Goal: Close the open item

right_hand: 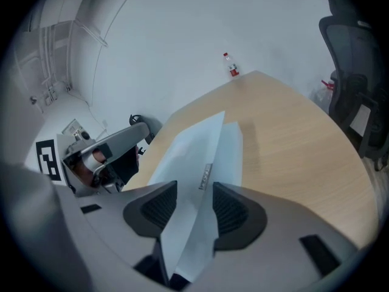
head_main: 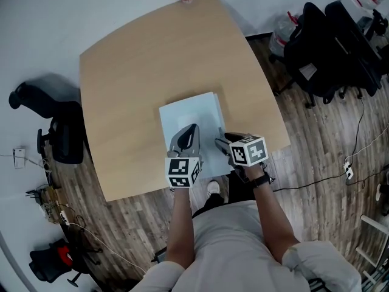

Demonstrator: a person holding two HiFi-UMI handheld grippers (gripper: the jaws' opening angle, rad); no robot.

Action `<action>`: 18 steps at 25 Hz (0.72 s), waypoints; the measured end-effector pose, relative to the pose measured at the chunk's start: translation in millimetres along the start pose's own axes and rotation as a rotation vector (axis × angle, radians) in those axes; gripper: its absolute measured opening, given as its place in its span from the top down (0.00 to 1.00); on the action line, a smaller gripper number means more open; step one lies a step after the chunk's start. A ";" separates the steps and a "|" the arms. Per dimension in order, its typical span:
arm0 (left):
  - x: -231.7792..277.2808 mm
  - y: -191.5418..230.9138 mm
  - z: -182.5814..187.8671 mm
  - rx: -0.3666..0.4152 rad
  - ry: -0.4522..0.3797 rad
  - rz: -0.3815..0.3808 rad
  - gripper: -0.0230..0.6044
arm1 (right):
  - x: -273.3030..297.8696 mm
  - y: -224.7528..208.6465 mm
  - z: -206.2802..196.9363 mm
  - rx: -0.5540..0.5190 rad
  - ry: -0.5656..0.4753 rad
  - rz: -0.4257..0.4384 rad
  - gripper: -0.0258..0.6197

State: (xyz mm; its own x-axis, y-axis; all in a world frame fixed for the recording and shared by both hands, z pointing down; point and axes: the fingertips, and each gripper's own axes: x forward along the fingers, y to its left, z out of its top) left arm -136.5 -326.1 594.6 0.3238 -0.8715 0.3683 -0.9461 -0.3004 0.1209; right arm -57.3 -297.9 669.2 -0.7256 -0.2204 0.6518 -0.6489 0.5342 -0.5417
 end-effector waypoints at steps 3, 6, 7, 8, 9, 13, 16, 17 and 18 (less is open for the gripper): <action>1.4 -0.1 -4.2 0.000 0.010 -0.002 0.95 | 1.7 2.9 -3.3 0.043 0.013 0.022 0.70; 3.0 -3.0 -6.8 0.003 0.017 -0.010 0.95 | 1.1 0.2 -2.8 0.041 0.018 -0.010 0.79; 3.4 -3.5 -7.4 0.005 0.020 -0.012 0.95 | 0.5 -0.7 -2.9 0.039 0.021 -0.021 0.82; 3.8 -3.9 -7.9 0.007 0.023 -0.014 0.95 | -0.1 -1.1 -3.0 0.038 0.023 -0.027 0.84; 4.2 -4.3 -8.5 0.009 0.026 -0.016 0.95 | -0.6 -1.0 -3.1 0.034 0.026 -0.031 0.84; 8.0 -8.6 -16.6 0.025 0.065 -0.025 0.95 | -1.6 -2.3 -4.5 0.017 0.028 -0.044 0.86; 12.0 -12.7 -28.0 0.032 0.108 -0.037 0.95 | -1.0 -4.8 -4.8 -0.002 0.033 -0.070 0.86; 13.5 -13.9 -31.8 0.030 0.121 -0.041 0.95 | -0.3 -5.3 -5.0 -0.011 0.037 -0.079 0.86; 15.6 -15.3 -35.7 0.027 0.134 -0.045 0.95 | 0.3 -5.8 -5.6 -0.018 0.041 -0.086 0.86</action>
State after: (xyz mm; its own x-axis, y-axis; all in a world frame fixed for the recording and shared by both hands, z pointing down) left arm -117.2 -321.2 631.3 0.3603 -0.7981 0.4829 -0.9297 -0.3496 0.1159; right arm -52.4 -296.6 675.6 -0.6569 -0.2327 0.7172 -0.7041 0.5297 -0.4729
